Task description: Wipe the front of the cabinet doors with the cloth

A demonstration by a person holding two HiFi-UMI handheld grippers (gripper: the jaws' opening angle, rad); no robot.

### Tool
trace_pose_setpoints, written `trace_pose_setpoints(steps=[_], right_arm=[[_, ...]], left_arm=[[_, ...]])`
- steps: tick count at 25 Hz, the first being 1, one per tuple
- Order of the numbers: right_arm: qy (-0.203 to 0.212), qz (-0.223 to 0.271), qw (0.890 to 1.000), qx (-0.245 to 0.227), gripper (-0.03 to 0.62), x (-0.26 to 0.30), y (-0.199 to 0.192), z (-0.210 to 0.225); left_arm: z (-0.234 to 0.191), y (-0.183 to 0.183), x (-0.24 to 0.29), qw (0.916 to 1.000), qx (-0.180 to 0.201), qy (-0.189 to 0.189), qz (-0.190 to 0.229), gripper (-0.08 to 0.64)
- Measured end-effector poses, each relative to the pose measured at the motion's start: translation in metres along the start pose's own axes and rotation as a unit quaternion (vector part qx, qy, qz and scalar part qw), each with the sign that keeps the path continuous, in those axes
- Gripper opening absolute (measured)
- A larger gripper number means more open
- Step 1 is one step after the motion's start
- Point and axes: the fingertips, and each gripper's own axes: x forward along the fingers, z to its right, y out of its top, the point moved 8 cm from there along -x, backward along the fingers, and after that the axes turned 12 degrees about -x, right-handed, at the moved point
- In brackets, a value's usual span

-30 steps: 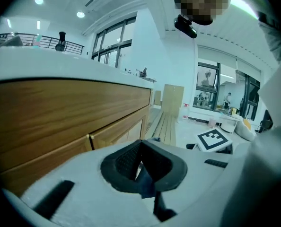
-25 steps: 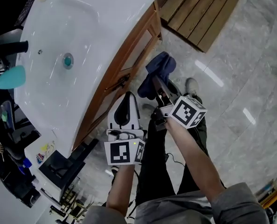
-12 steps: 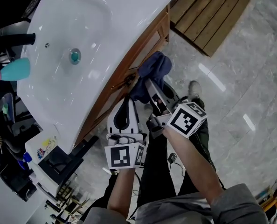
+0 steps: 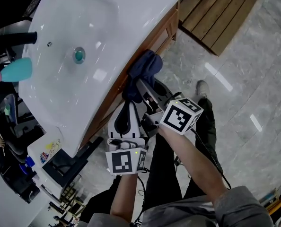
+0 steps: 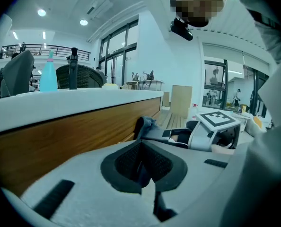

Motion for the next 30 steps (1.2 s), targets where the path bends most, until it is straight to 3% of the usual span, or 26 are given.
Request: trace_pose_setpoints(steps=[12,19,30], right_arm=[[-0.013,-0.003,1.0,-0.005,0.075,0.013,-0.006,0.003],[-0.048,-0.022,0.999,-0.004,0.075,0.02,-0.019,0.029],[-0.063,-0.029,0.997,-0.032,0.074,0.026,-0.022,0.048]], left_arm=[[-0.008,-0.005,0.001,1.0,-0.003,-0.002,-0.001,0.008],[-0.01,-0.012,0.008,0.9999,-0.004,-0.011,-0.005,0.008],[-0.016,-0.024,0.011,0.9997,-0.008,-0.015,-0.015,0.008]])
